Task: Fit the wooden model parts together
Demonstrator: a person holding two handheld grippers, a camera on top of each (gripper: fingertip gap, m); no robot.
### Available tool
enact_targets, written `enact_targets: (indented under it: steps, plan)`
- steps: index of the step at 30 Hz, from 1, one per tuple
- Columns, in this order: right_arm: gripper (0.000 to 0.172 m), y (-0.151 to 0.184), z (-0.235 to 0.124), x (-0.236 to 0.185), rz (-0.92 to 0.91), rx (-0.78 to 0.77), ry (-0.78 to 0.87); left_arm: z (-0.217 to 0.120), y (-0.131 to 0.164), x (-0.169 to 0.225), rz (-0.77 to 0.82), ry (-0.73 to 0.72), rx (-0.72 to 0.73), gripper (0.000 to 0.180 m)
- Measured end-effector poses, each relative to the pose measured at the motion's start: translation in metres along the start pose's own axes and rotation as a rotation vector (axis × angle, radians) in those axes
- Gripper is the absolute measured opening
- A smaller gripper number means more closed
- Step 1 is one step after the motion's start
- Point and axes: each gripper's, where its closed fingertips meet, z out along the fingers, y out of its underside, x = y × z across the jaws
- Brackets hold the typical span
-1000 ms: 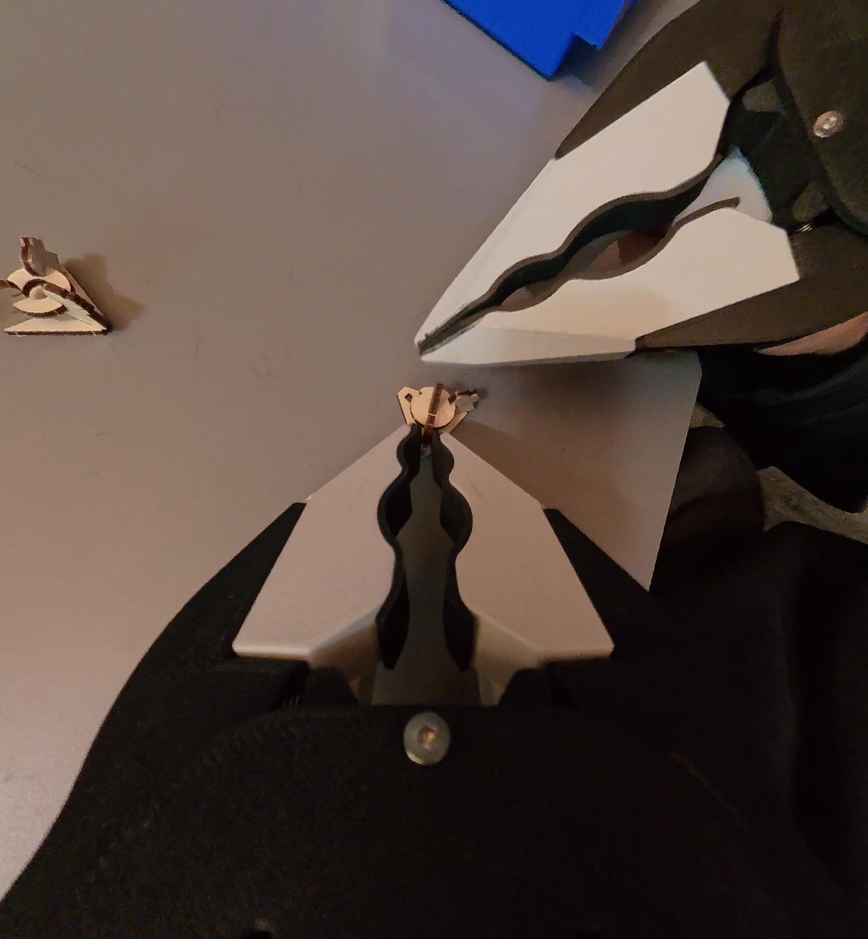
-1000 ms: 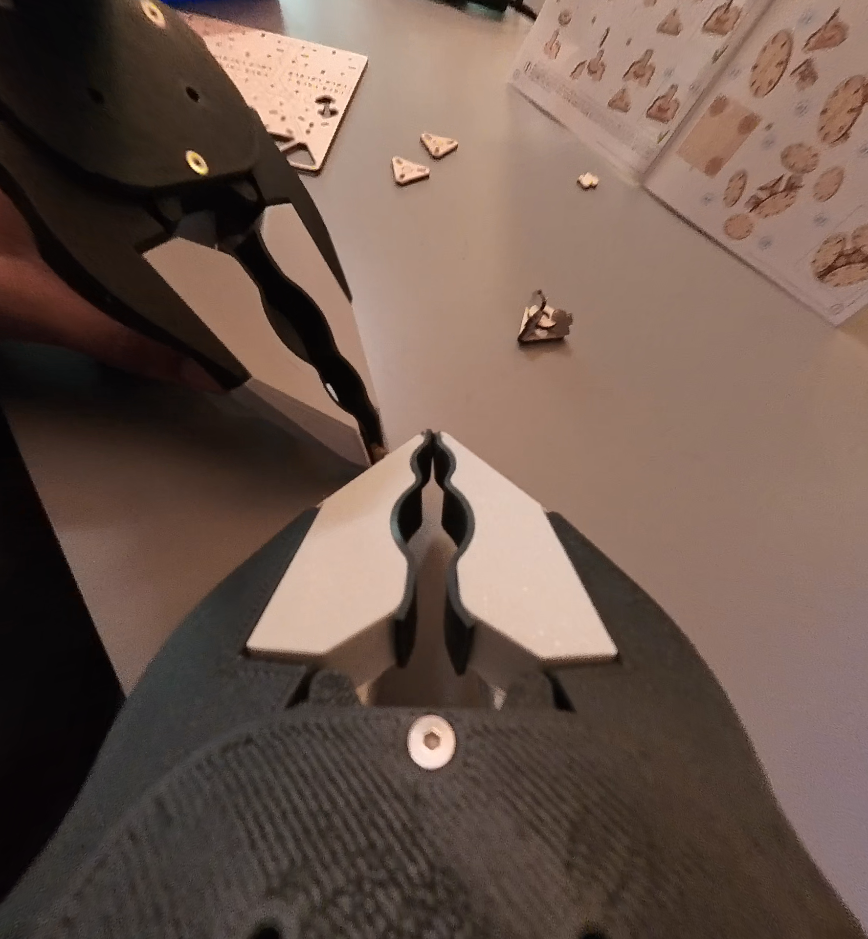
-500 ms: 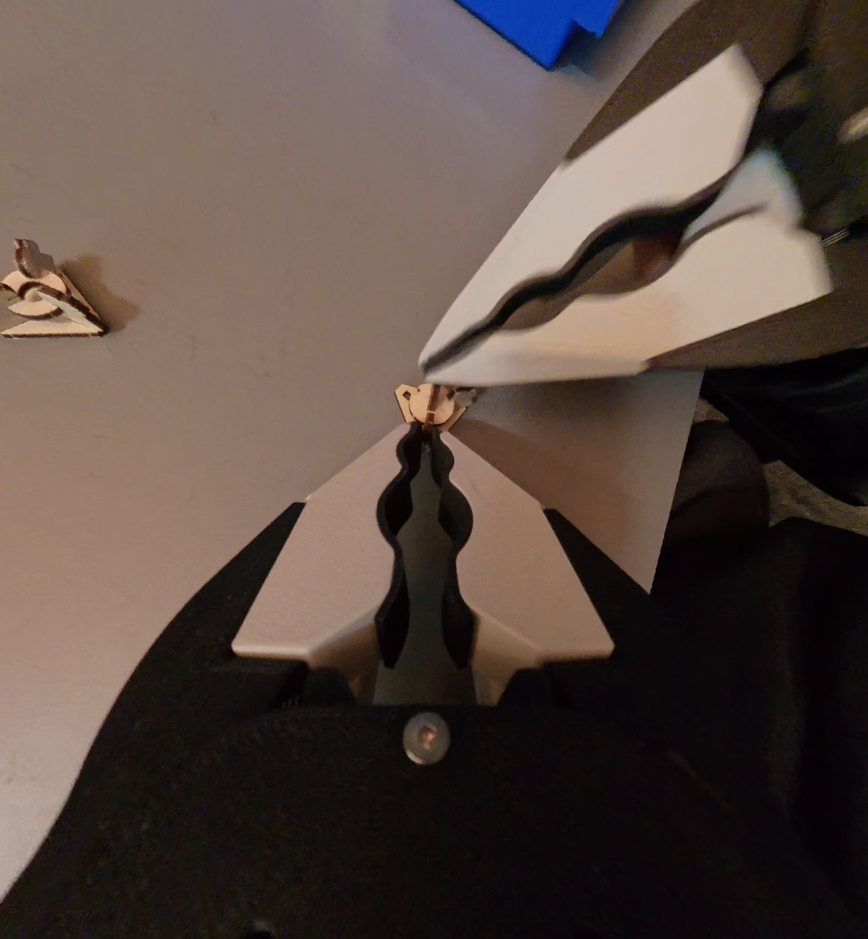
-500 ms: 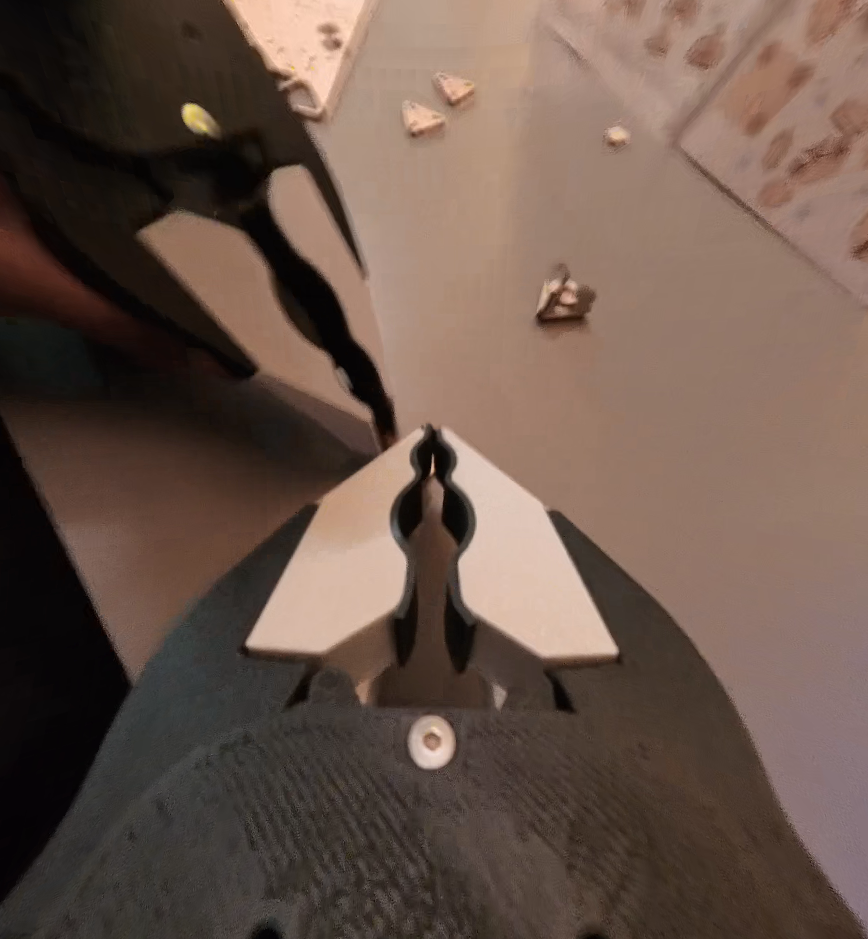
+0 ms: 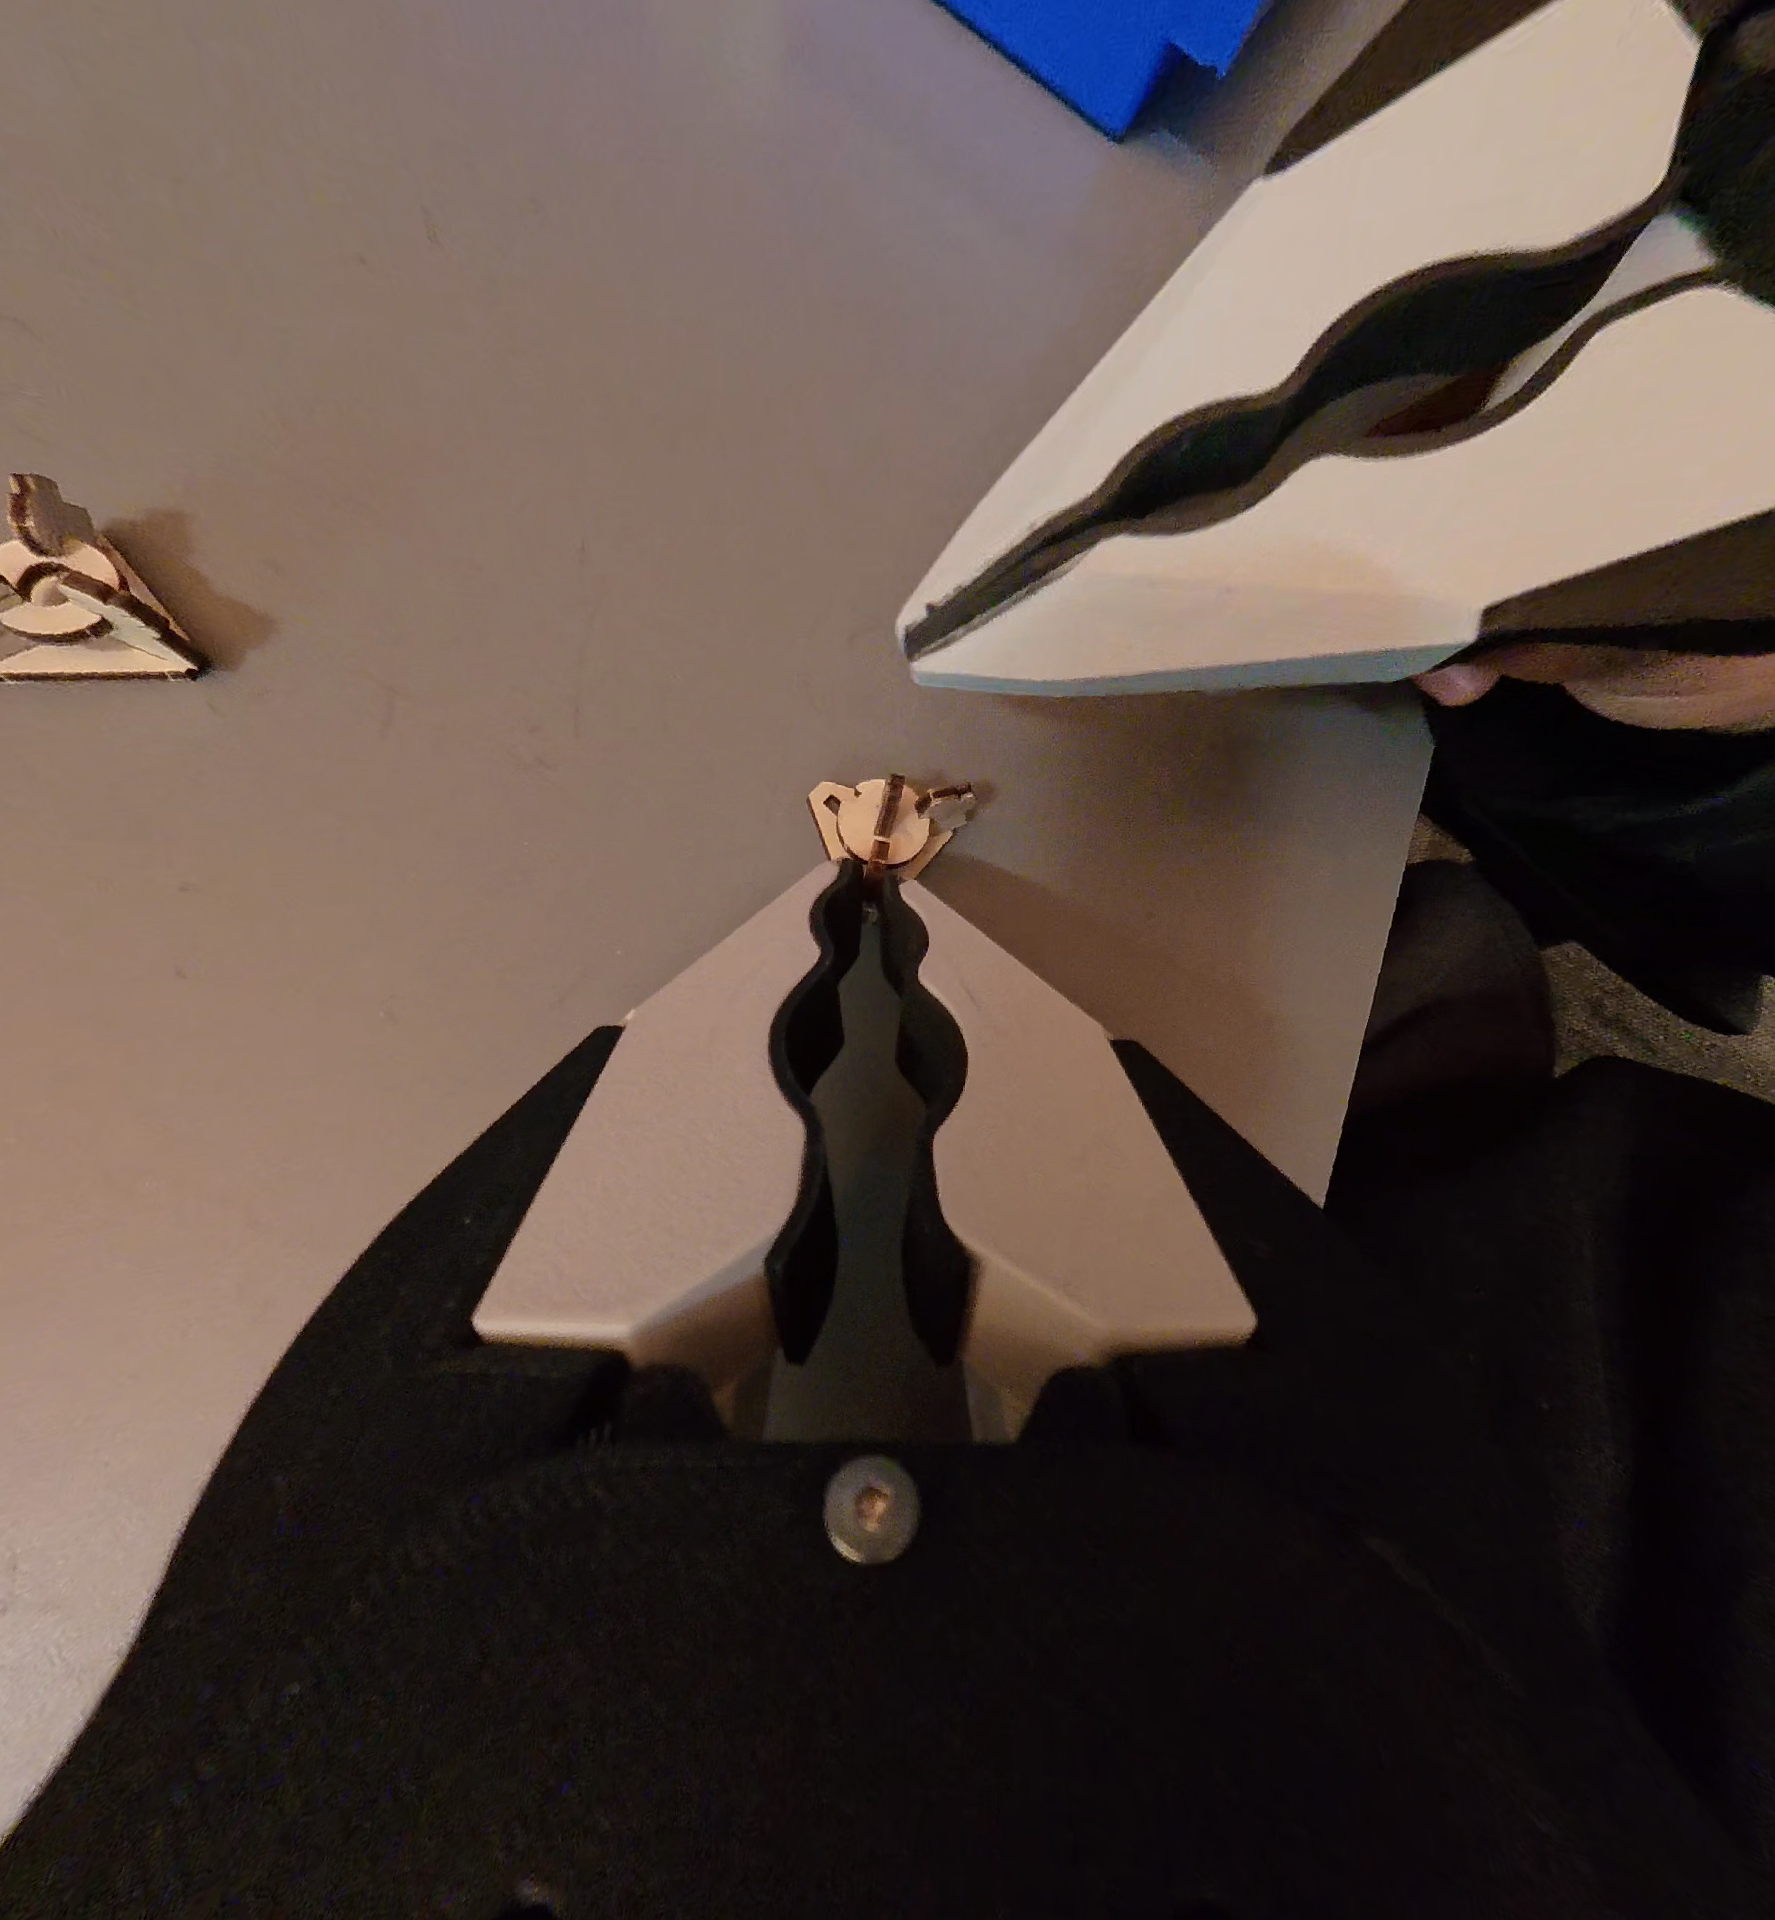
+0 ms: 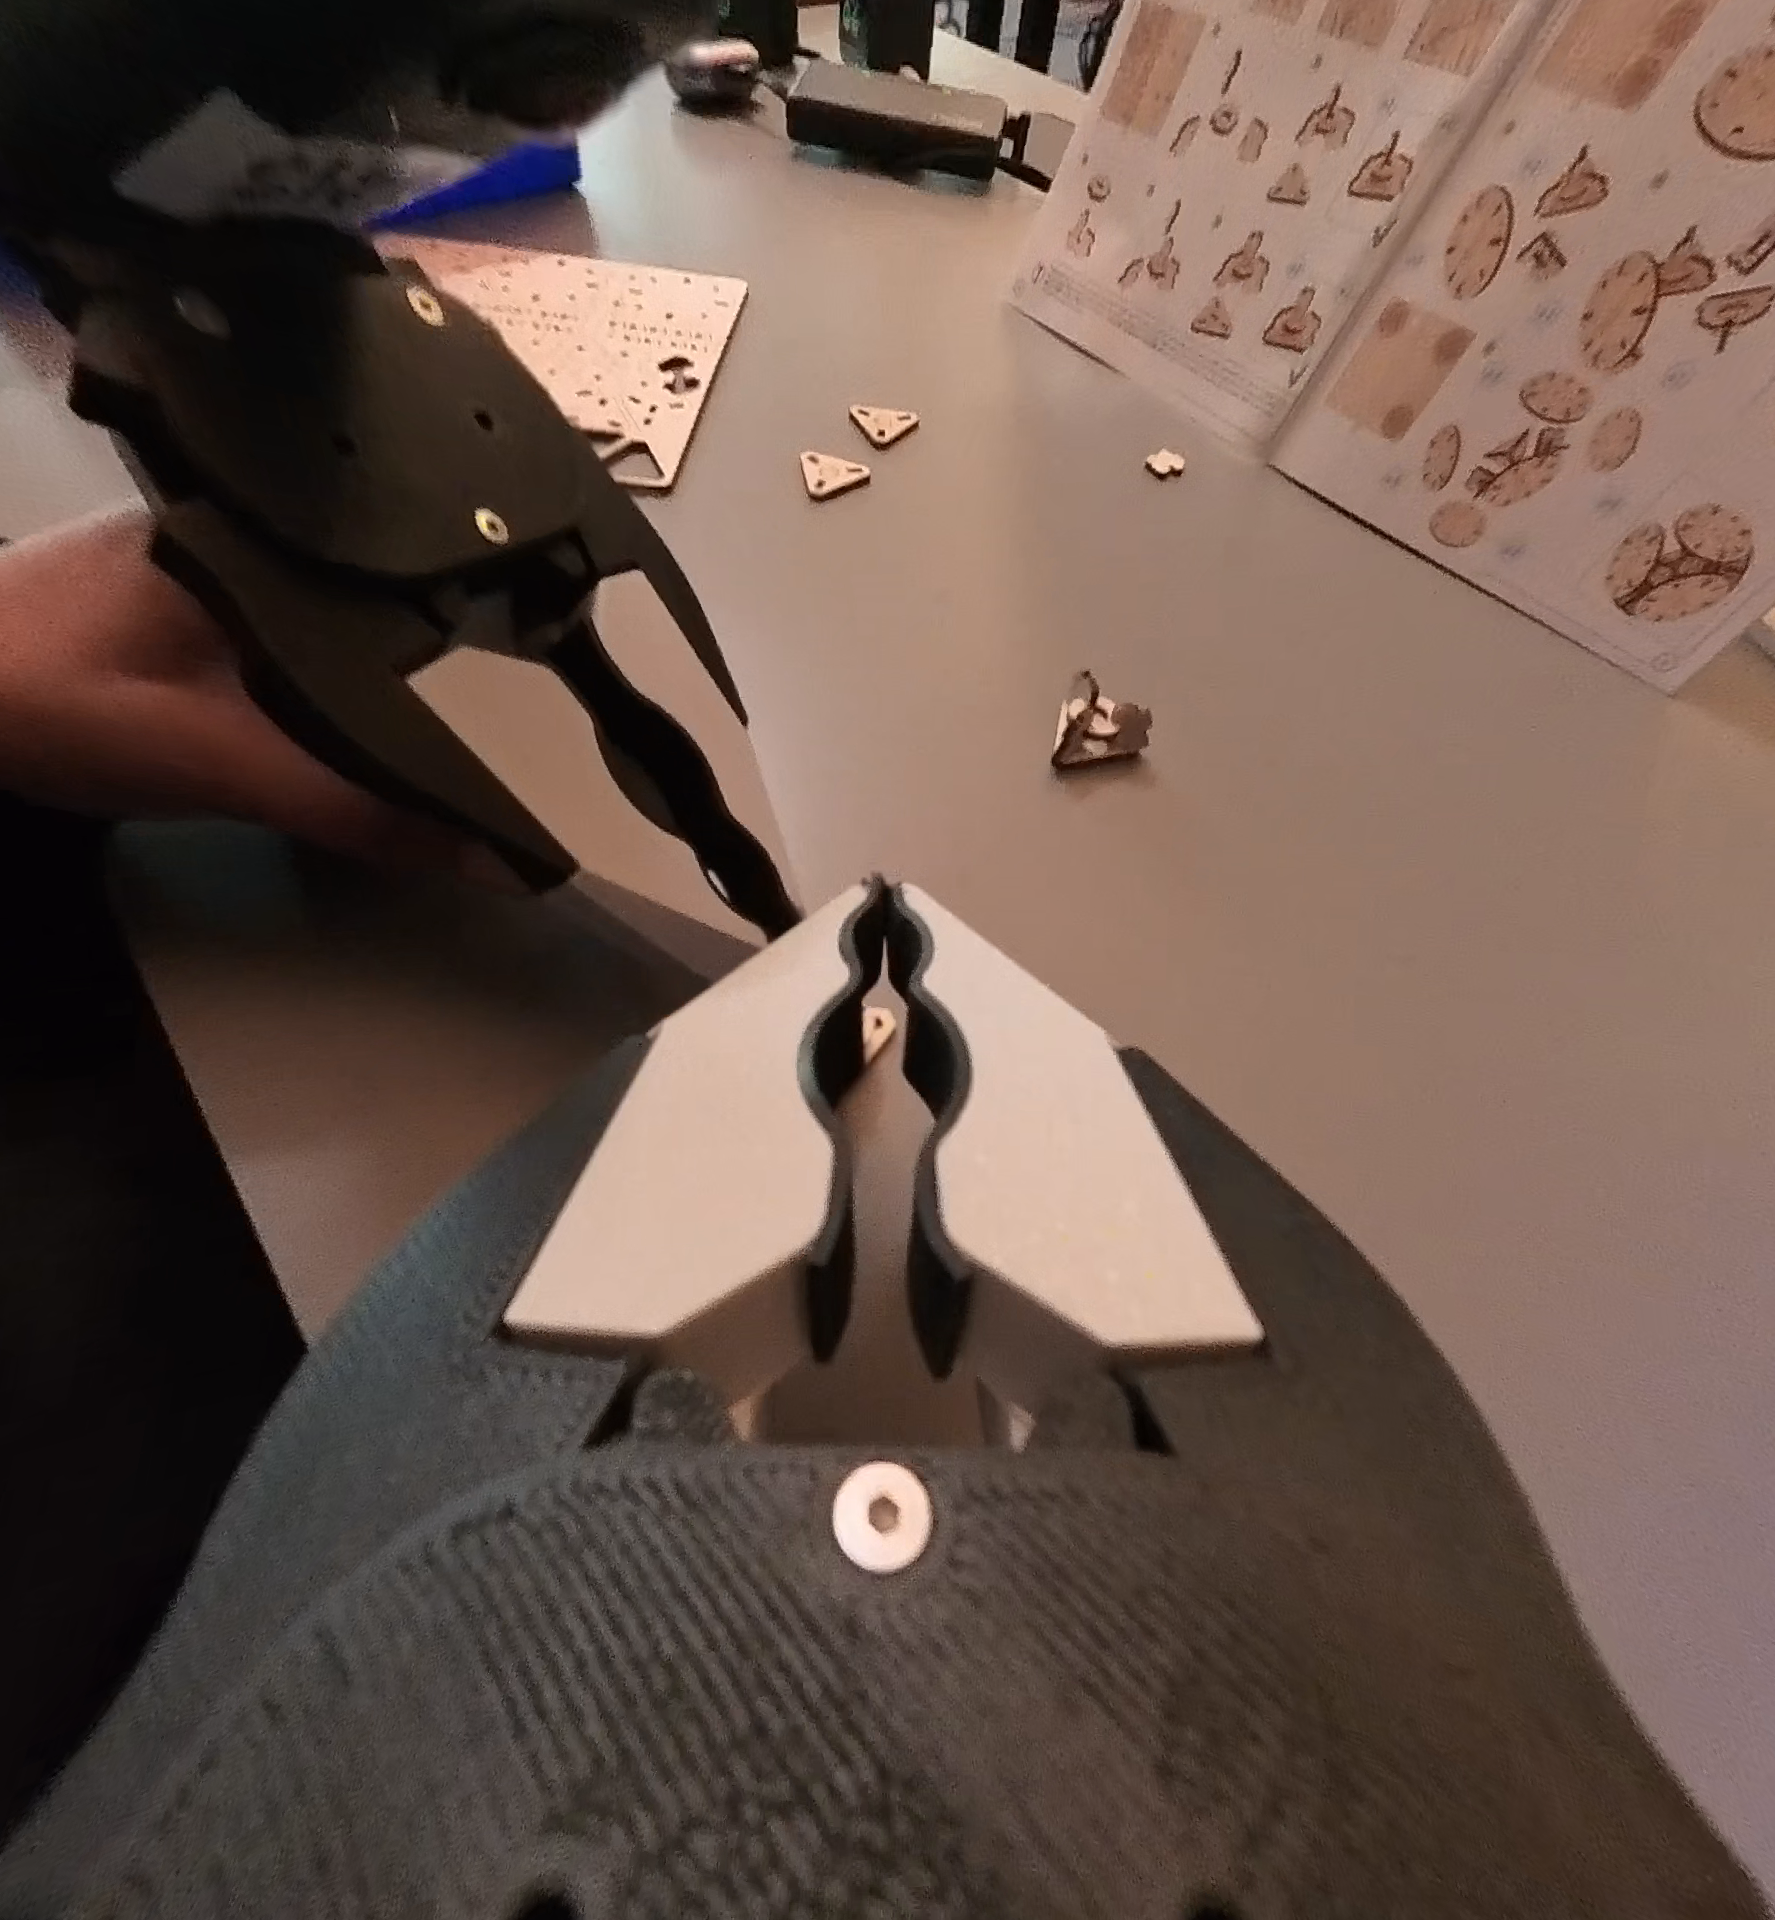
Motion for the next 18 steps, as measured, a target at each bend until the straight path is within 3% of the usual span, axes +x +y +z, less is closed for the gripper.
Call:
enact_targets:
  steps: [9,12,16,18]
  plan:
    - [0.000,0.005,-0.012,-0.007,-0.030,0.014,0.008,0.000,0.000,0.000,-0.001,0.001,0.000,0.001]
    - [0.000,0.036,0.004,-0.011,-0.046,-0.145,0.005,0.000,0.000,0.000,0.000,0.000,-0.001,0.001]
    - [0.000,0.008,-0.010,-0.006,-0.052,-0.040,0.040,0.000,0.000,0.000,0.004,-0.005,0.000,0.001]
    - [0.000,0.012,-0.009,-0.007,-0.034,-0.062,0.028,0.000,0.000,0.000,0.003,-0.004,0.000,0.001]
